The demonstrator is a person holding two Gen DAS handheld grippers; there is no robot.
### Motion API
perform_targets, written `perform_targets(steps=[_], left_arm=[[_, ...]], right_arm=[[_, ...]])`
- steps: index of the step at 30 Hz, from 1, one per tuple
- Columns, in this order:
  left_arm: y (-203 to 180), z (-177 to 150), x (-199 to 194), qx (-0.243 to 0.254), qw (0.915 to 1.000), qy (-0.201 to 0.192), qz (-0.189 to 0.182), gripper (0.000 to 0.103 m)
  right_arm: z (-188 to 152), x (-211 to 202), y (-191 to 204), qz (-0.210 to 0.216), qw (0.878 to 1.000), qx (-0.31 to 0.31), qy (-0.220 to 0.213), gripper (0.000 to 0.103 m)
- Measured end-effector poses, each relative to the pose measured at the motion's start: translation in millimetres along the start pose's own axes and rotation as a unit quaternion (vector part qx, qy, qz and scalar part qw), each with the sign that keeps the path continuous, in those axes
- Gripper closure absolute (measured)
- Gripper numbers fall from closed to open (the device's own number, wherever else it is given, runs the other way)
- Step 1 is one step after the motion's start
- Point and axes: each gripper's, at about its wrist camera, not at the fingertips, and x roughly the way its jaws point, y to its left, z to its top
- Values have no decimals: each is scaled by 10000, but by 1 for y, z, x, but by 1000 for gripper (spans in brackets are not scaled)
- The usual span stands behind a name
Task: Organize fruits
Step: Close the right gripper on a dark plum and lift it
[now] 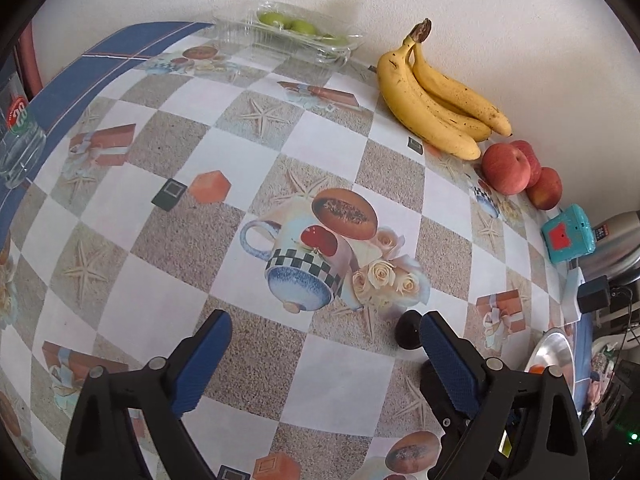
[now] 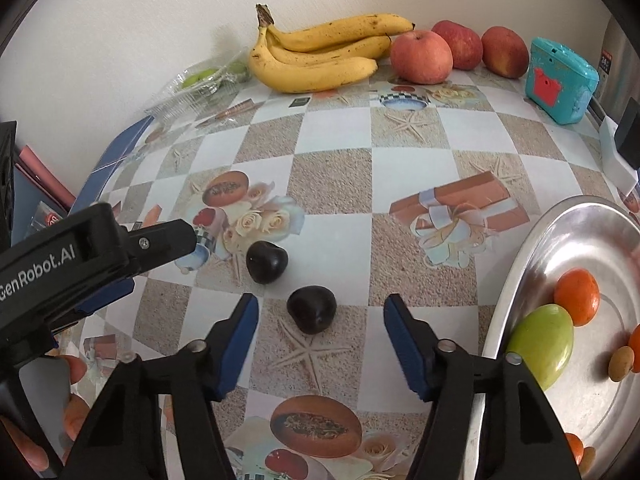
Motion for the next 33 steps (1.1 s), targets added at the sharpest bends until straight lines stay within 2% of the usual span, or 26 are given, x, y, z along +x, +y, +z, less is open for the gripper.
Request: perform_targets(steps=[2, 4, 17, 19, 29, 33], left_arm=[[-1, 0, 0, 10, 10000, -5, 5, 7], [-1, 1, 1, 10, 10000, -4, 0, 7], [-3, 3, 3, -58, 10000, 12, -67, 7], [-3, 4, 2, -86, 9999, -22, -93, 9], [-8, 4, 0, -134, 9996, -57, -222, 12], [-18, -1, 6, -21, 9992, 83, -379, 20]], right_arm=[[-1, 1, -1, -3, 10000, 23, 21, 43], [0, 2, -2, -3, 10000, 38, 26, 52], [1, 8, -3, 260, 9995, 191, 32, 71], [1, 9, -2, 309, 9993, 218, 26, 76], [1, 6, -6, 427, 9985, 347, -14, 78], [2, -2, -12, 443, 9980, 435, -97, 78]])
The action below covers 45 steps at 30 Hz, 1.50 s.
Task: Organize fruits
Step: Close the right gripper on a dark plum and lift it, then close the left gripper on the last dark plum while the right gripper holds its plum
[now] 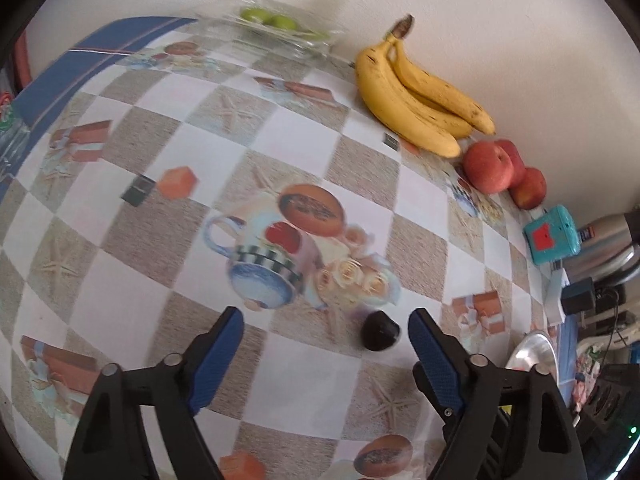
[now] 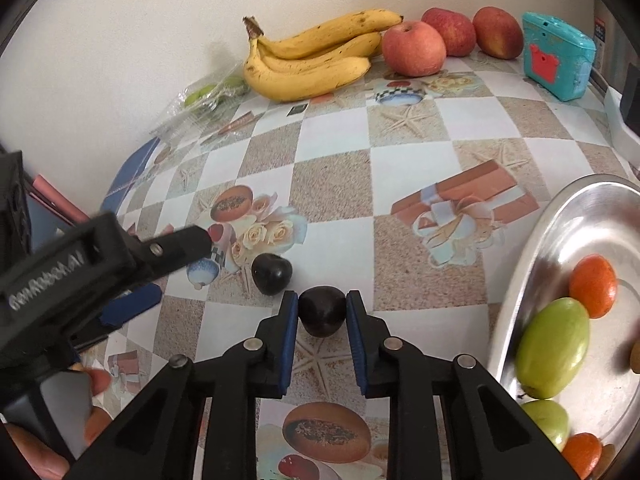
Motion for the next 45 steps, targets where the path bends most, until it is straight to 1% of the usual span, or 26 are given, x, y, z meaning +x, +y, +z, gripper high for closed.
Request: perform_targets(steps=[1, 2, 4, 5, 7, 9, 15, 16, 18, 23, 25, 29, 39, 45], left_arm=[[-2, -1, 1, 24, 10000, 22, -34, 24], [-5, -2, 3, 43, 10000, 41, -62, 26], [-11, -5, 7, 89, 9998, 101, -149, 36], [-13, -5, 8, 109, 9997, 124, -187, 39], [-18, -8, 12, 155, 9994, 190, -234, 49], [-23, -10, 15, 187, 9993, 216, -222, 52], [-30, -15, 24, 225, 9991, 274, -211, 56], [-30, -16, 25, 217, 9992, 279, -208, 60], [-31, -17, 27, 195, 9992, 286, -200, 63], [-29, -17, 29, 80, 9994, 265, -220, 65], [-28, -17, 28, 73, 9995, 246, -201, 69], [-26, -17, 27, 38, 9995, 223, -207, 76], [-27, -15, 20, 43, 9996, 166, -212, 77], [-33, -18, 10, 115, 9997, 111, -191, 77]], right_arm=[[0, -2, -2, -4, 10000, 19, -14, 78], [0, -3, -4, -9, 10000, 30, -19, 78], [0, -5, -6, -27, 10000, 34, -19, 78], [0, -7, -8, -37, 10000, 30, -21, 78], [0, -10, -10, -51, 10000, 27, -31, 78], [0, -13, -12, -62, 10000, 19, -42, 78], [-1, -18, -18, -97, 9999, -23, -26, 78], [-1, -18, -19, -100, 9999, -15, -30, 78], [-1, -20, -21, -103, 9999, 12, -45, 78], [-1, -23, -24, -95, 9999, 54, -61, 78], [-1, -23, -25, -88, 9999, 72, -55, 78], [-1, -23, -25, -79, 9999, 77, -39, 78], [0, -24, -26, -84, 9999, 70, -49, 78], [-3, -33, -26, -92, 9999, 78, -96, 78]])
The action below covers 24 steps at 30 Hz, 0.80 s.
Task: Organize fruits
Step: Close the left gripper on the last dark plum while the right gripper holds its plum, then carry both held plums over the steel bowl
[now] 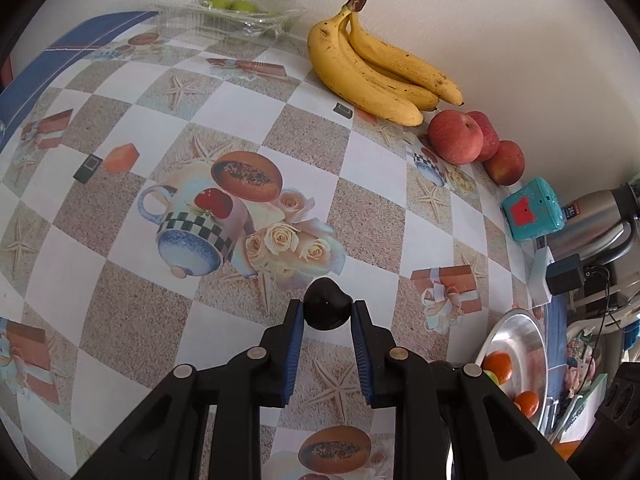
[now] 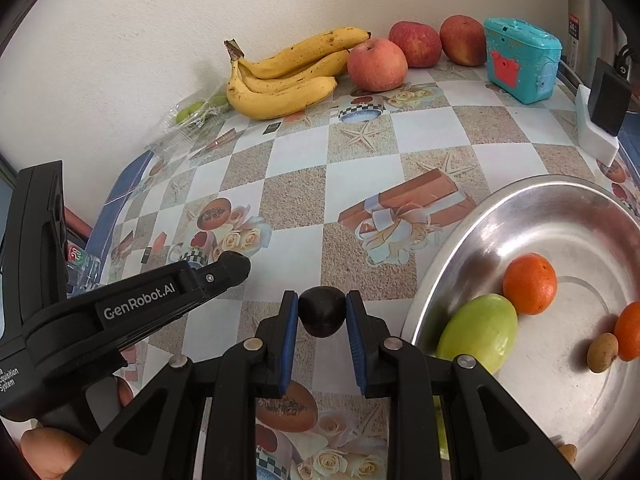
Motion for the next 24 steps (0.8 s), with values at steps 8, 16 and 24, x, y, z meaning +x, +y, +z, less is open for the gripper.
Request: perform_targets(steps=[8, 16, 24], left_arm=[[-6, -12, -15, 72, 10000, 11, 9, 77], [-22, -30, -34, 326, 9995, -12, 22, 77], [-35, -50, -50, 594, 9982, -46, 79, 77]], right_arm=[[-8, -19, 1, -16, 9999, -25, -100, 78], [-17, -42, -1, -85, 9997, -76, -230, 78], [-34, -66, -6, -129, 9994, -32, -310, 78]])
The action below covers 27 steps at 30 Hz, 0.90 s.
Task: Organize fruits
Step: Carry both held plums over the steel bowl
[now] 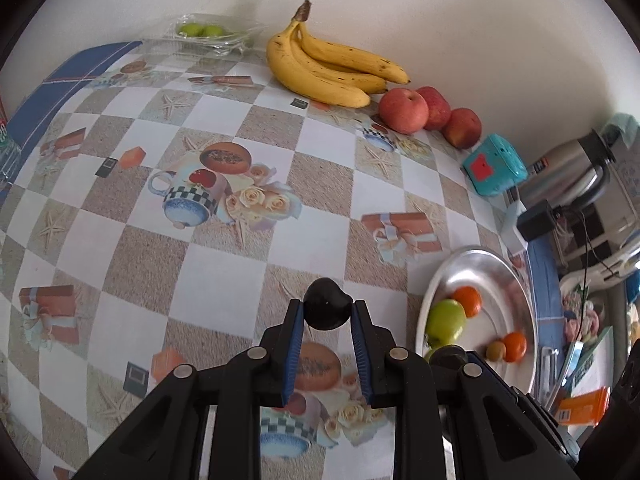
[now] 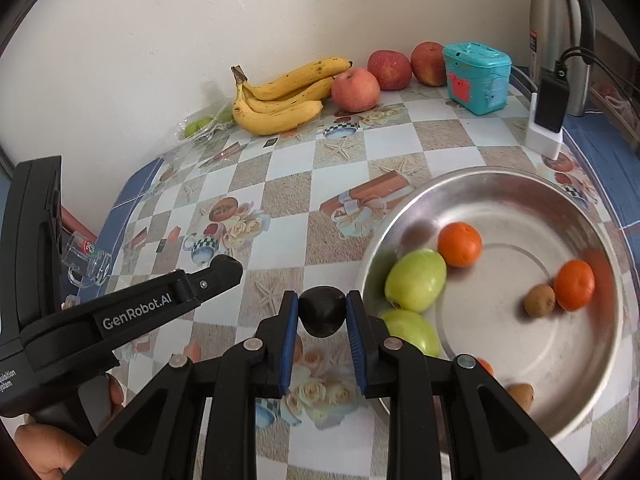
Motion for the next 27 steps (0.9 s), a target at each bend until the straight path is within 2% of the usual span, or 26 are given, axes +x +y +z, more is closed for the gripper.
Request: perform_targets(steps=[10, 17, 27], left_arm=[[-17, -19, -20, 276, 9996, -101, -27, 77], [-33, -25, -18, 486, 9988, -56, -9, 77], [-78, -41, -13, 1068, 9942, 53, -130, 77]], right_arm=[[-17, -21, -6, -83, 10000, 6, -51, 78], [-19, -30, -21, -162, 9998, 102, -96, 78], [-14, -54, -92, -627, 9937, 894, -254, 78]])
